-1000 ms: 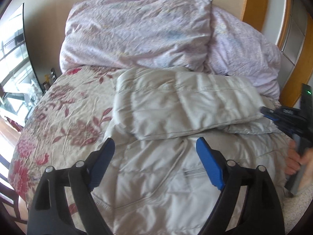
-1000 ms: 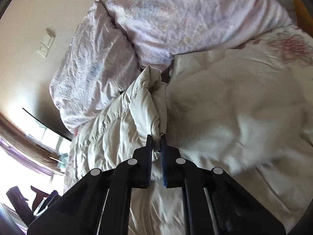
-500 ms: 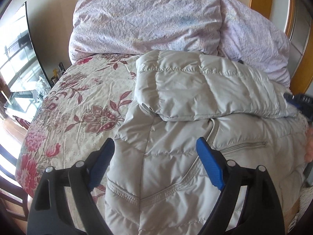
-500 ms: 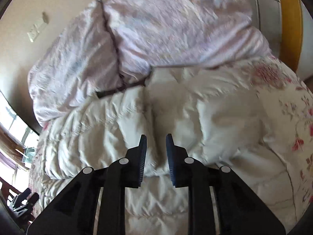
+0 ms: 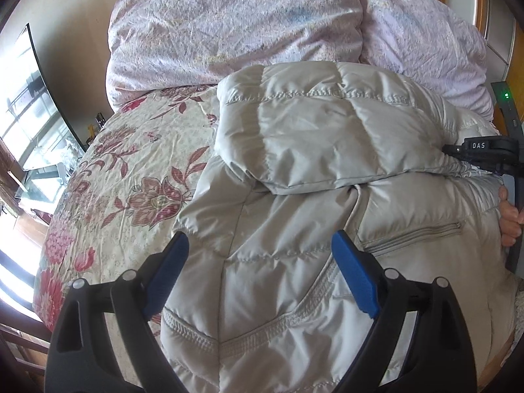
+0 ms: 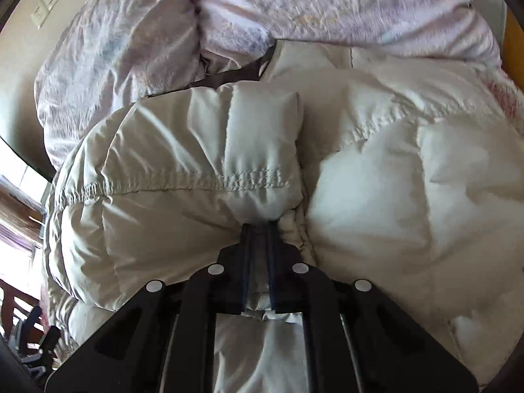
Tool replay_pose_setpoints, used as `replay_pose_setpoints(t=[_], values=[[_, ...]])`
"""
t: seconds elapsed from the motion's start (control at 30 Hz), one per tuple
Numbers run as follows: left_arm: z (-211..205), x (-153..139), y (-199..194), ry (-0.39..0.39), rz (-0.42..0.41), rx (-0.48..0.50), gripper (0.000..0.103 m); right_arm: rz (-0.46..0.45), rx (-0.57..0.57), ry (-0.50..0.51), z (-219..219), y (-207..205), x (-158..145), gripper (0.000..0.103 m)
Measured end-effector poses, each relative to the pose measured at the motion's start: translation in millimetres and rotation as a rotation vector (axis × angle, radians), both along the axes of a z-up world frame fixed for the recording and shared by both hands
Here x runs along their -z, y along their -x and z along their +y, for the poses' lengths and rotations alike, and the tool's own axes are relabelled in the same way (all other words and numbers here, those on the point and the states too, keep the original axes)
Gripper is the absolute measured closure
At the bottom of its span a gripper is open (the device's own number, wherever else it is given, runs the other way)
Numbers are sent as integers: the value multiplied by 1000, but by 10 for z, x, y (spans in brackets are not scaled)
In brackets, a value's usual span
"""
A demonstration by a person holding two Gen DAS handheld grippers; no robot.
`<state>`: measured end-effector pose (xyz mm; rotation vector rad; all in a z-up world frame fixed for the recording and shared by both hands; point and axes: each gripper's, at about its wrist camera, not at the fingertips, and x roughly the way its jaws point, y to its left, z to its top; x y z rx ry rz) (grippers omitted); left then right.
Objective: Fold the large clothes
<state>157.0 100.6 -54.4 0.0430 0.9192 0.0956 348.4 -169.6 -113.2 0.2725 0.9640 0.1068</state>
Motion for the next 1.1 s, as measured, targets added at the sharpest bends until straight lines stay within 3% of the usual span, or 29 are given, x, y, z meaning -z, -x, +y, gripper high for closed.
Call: replay_pose_setpoints(t=[0.13,0.3,0.33,0.37,0.4,0.47,0.53,0.67,0.77,1.0,1.1], values=[[44,4,3,7,7,-10,14,7,-27,-25,-45,16,-11,96],[206,-23,108,24,13,-1,14,39,-44,-171,-440,335,-215,90],[256,-23,143,31,15,5,14,46,-37,-175,-513,396,-251,69],[292,-24,174,37,18,8,14,50,-19,-167,-645,528,-306,55],[353,-18,215,46,31,9,14,39,-14,-171,-736,630,-347,53],[460,9,280,46,79,-8,14,13,28,-123,-1034,940,-476,36],[608,38,368,69,126,-45,13,-15,83,-62,-1347,1250,-589,31],[874,54,557,171,135,-56,13,42,163,-76,-1907,1699,-564,29],[997,86,675,245,143,-44,13,115,183,-157,-2248,2013,-389,29],[1026,231,834,415,176,8,20,180,125,-338,-2444,2410,-27,33],[983,300,887,442,200,15,24,188,104,-364,-2418,2407,33,34]])
